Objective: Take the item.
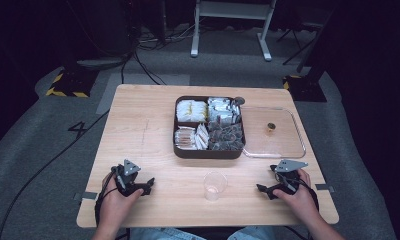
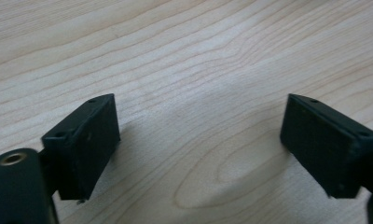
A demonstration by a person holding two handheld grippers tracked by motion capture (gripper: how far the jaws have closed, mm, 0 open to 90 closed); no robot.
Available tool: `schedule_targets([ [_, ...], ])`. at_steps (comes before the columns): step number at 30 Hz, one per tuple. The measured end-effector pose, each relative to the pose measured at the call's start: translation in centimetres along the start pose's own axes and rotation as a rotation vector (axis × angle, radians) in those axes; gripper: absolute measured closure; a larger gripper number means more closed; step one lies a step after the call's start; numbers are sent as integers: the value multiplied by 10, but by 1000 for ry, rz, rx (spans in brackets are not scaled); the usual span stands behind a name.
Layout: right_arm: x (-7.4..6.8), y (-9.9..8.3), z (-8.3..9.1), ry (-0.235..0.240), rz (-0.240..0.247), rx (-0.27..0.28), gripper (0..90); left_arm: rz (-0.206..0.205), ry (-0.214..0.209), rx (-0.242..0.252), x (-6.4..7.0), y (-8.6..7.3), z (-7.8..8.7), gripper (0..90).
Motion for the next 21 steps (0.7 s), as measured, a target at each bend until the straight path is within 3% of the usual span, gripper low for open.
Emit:
schedule_targets([
  [5, 0, 0, 0, 0, 0, 0, 22, 6, 4, -11, 1, 2, 3, 285],
  [10, 0, 0, 0, 3, 4, 0, 21, 22, -23, -13, 2, 7, 10, 332],
  [21, 0, 0, 0, 3, 5, 0, 22, -13, -62, 45, 8, 34, 32, 329],
])
Point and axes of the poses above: each handheld gripper's, and its own axes: z roughly backward along the jaws, y roughly out of its top, x roughly to its right, the point moved 3 cm from there along -z, roughly forward along the jaws, and after that the axes turned 12 degrees about -z, right-handed, at the moved point
